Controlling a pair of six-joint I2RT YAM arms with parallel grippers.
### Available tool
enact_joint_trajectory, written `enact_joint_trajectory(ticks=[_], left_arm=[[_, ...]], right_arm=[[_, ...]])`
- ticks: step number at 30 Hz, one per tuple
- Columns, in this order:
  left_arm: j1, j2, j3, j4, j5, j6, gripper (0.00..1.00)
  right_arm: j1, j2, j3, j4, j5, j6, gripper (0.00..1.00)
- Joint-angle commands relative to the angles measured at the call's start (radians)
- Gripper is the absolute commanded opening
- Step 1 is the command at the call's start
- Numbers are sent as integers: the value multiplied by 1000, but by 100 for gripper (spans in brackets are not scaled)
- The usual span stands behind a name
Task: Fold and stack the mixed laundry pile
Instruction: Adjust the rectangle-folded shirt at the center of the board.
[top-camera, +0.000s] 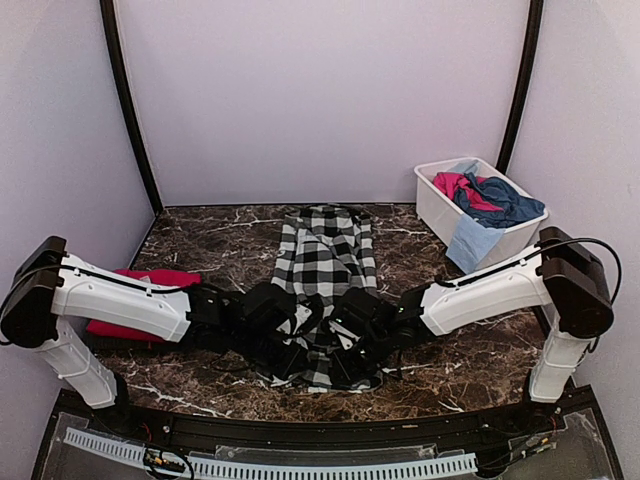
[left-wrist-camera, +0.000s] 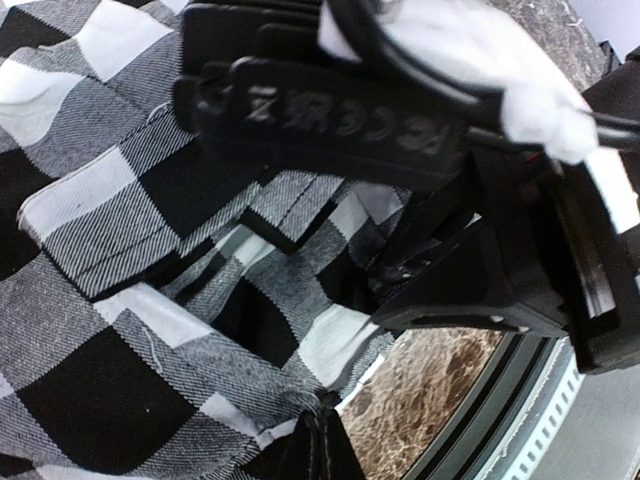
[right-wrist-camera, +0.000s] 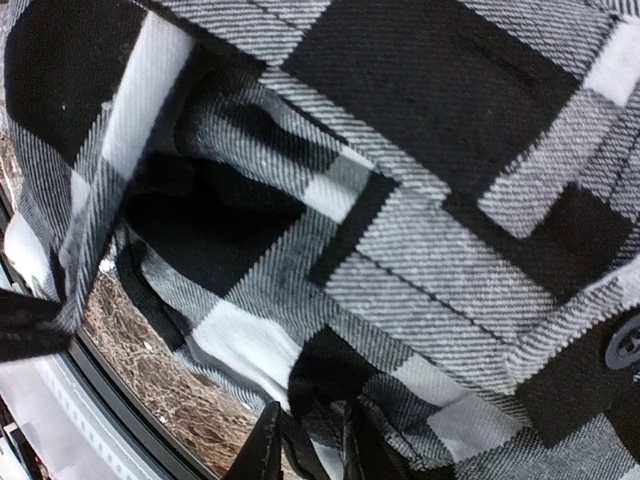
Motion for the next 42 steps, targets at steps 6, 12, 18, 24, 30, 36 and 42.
enact_joint_trajectory(ticks=[6, 12, 18, 24, 30, 36, 42], left_arm=[[-9, -13, -44, 167, 97, -21, 0], [-7, 108, -77, 222, 41, -45, 0], [-7, 159, -98, 278, 29, -83, 2], [-8, 28, -86, 215, 42, -82, 41], [0, -288, -136, 66, -61, -170, 62], [90, -413, -272, -30, -84, -348, 62], [149, -459, -412, -18, -45, -448, 62]], right_arm=[[-2, -2, -12, 32, -14, 11, 18], [-5, -60, -14, 13, -6, 16, 19], [-12, -221, -45, -93, 42, 16, 24], [-43, -432, -95, -142, 44, 20, 35], [-200, -614, -263, -132, -18, 49, 44], [-257, -607, -393, -30, -119, 76, 42], [-262, -503, -449, 69, -152, 99, 44]])
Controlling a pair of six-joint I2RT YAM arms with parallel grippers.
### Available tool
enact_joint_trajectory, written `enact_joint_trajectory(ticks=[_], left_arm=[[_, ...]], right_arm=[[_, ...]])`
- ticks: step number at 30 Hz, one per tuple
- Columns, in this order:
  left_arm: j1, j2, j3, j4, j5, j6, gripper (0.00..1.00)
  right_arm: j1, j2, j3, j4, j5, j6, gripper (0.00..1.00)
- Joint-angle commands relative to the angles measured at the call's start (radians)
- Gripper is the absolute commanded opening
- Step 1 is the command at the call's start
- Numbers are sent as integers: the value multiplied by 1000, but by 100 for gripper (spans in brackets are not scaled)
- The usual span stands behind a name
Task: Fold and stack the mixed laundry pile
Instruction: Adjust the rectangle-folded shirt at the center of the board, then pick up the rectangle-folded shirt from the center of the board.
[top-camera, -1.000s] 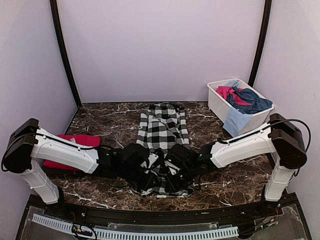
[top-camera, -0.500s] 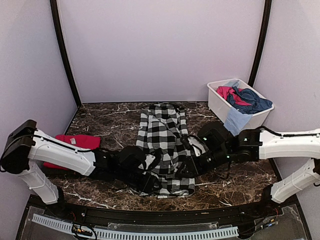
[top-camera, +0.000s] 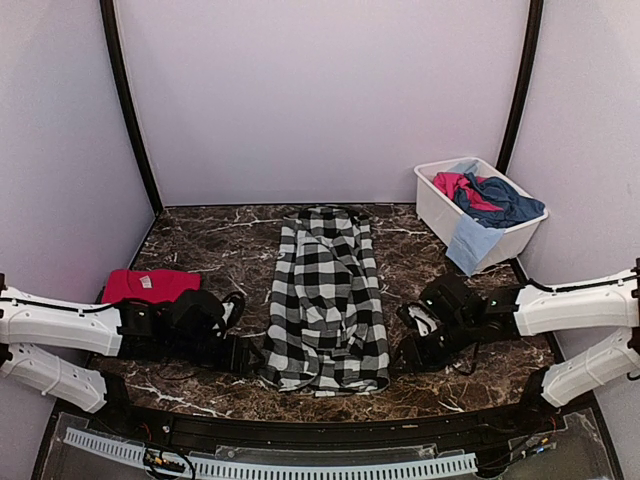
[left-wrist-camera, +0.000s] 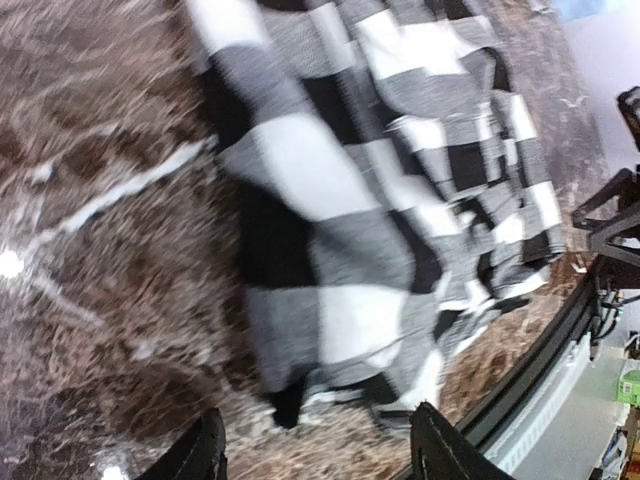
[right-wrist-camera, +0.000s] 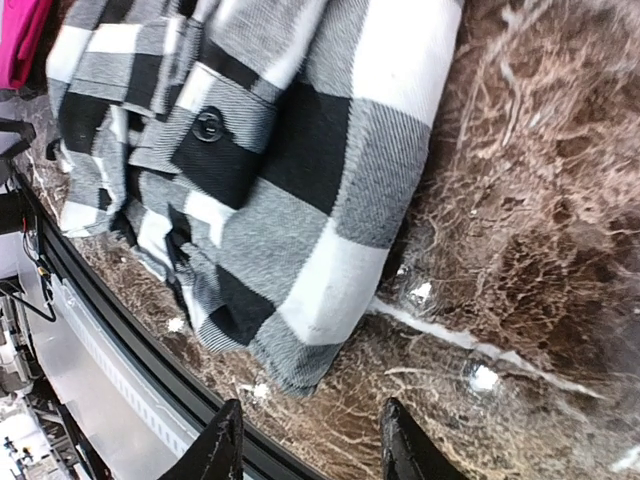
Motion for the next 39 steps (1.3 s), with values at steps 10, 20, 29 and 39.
enact_joint_trajectory(ticks=[10, 20, 29, 39], left_arm=[[24, 53, -154, 262, 149, -137, 65], [2, 207, -148, 446, 240, -132, 49], [-20, 268, -162, 542, 249, -173, 20], [-85, 101, -165, 428, 244, -180, 0]], right_arm=[[-20, 170, -85, 343, -140, 81, 45], [-1, 222, -114, 469, -202, 134, 30], [12, 214, -124, 479, -204, 148, 12], [80, 76, -150, 404, -191, 198, 0]])
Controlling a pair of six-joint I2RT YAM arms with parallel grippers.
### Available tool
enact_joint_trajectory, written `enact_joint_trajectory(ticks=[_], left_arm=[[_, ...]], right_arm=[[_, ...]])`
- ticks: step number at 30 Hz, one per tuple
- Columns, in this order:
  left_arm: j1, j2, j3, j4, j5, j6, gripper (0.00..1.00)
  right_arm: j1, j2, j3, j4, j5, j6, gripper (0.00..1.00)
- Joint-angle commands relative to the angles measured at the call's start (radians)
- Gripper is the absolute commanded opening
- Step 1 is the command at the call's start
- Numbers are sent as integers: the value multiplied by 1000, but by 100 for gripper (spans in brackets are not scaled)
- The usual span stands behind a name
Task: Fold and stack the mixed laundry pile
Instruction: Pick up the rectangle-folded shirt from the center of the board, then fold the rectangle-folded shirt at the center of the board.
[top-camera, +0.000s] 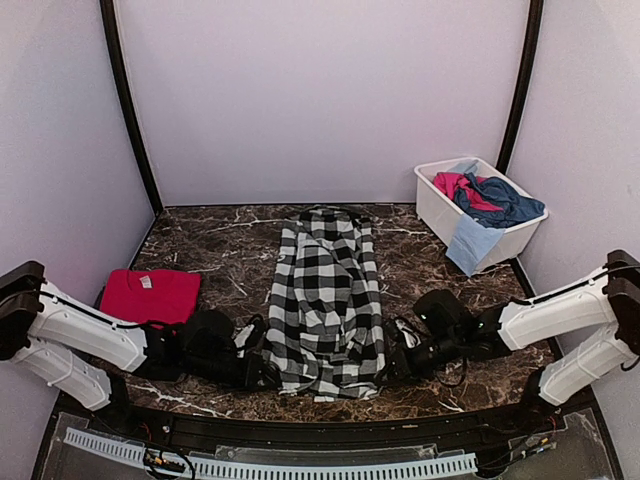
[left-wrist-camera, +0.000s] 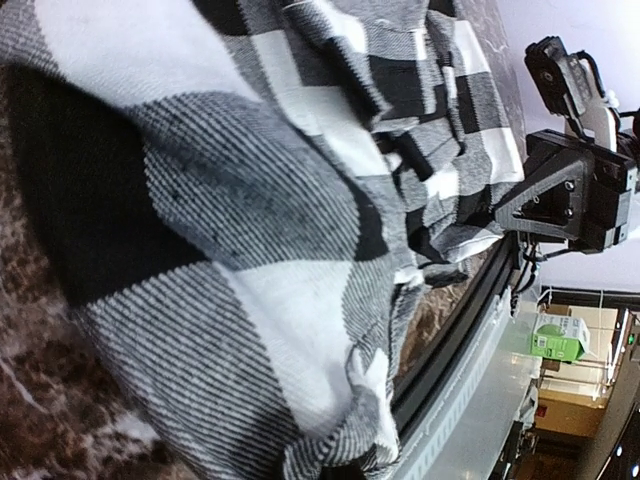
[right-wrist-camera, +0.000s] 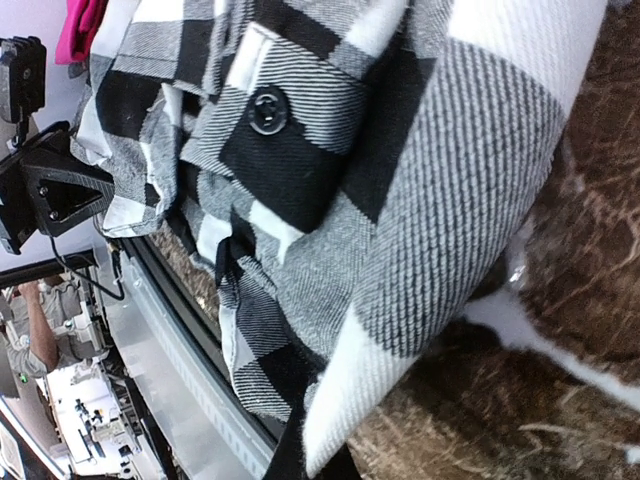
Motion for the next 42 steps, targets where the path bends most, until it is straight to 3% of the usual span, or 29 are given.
enact_joint_trajectory(ticks=[1, 7, 14, 23, 33, 42], left_arm=[[-47, -128, 7, -91, -1, 1, 0], [-53, -226, 11, -142, -59, -1, 0], [-28, -182, 37, -96, -54, 24, 0], [153, -170, 181, -154, 12, 151, 0], [398, 172, 504, -98, 140, 294, 0], [521, 509, 726, -34, 180, 328, 0]], right_arm=[[53, -108, -27, -27, 4, 50, 0], [55, -207, 20, -122, 81, 33, 0], [17, -176, 86, -154, 97, -34, 0], [-148, -130, 253, -237, 53, -202, 0], [-395, 208, 588, -218, -29, -387, 0], [-482, 573, 867, -182, -92, -436, 0]])
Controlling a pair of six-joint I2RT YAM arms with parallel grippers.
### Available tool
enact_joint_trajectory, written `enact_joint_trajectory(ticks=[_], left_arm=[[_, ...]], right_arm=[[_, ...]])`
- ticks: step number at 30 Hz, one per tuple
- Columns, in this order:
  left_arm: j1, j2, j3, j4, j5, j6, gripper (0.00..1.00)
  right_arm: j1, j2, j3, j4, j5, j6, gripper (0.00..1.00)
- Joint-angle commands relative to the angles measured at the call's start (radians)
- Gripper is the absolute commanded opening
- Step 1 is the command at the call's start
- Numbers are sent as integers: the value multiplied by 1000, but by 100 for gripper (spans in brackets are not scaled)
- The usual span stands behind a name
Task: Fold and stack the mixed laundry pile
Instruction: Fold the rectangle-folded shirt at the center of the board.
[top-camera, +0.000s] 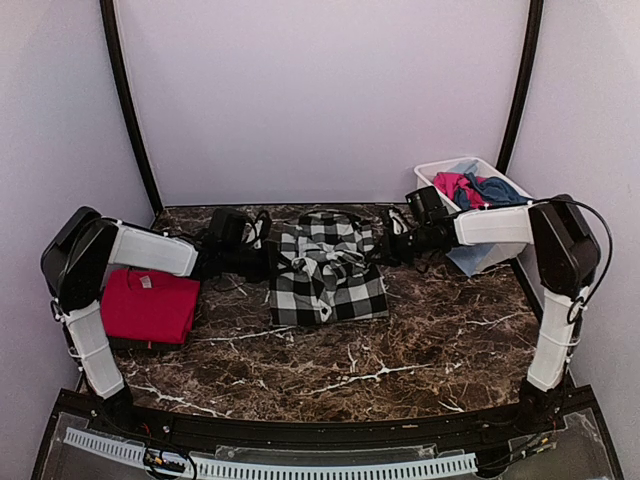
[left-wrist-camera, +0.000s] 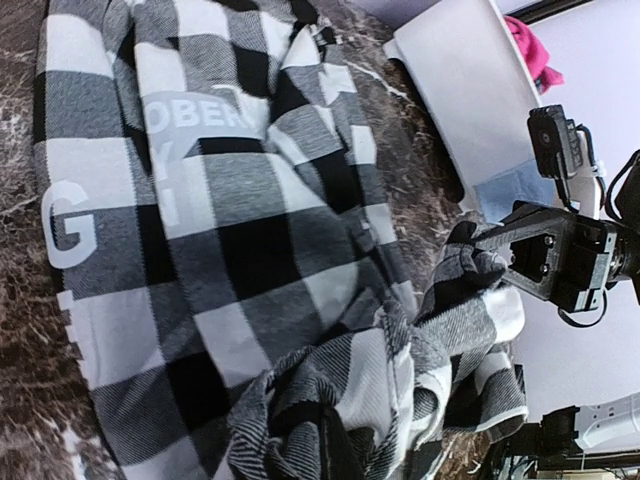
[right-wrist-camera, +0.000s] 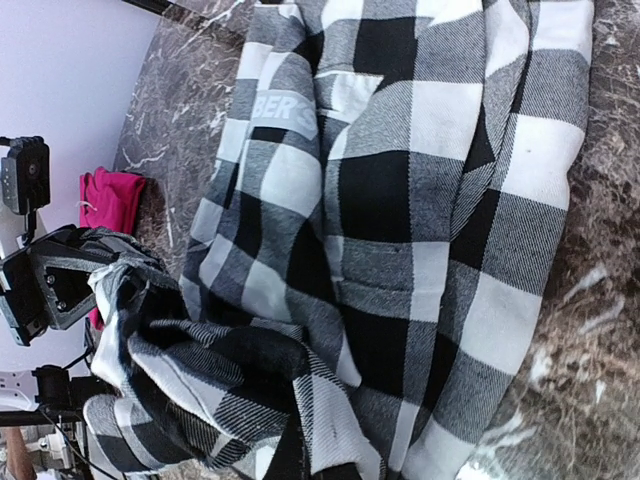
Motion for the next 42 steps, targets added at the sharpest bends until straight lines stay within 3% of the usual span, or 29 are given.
enact_joint_trajectory(ticks=[1, 8, 18, 29, 34, 42], left_arm=[[37, 108, 86, 34, 40, 52, 0], [72, 198, 169, 41, 68, 84, 0], [72, 146, 239, -53, 94, 150, 0], [82, 324, 392, -68, 99, 185, 1], [97, 410, 468, -86, 105, 196, 17], [146, 400, 647, -225, 110, 241, 45]], right_arm=[[-19, 123, 114, 35, -32, -45, 0], [-39, 167, 132, 46, 22, -40, 0], [-70, 46, 85, 52, 56, -48, 0], [-91, 224, 215, 29, 72, -43, 0], [-98, 250, 241, 33, 68, -27, 22], [-102, 110, 280, -32, 101, -84, 57]])
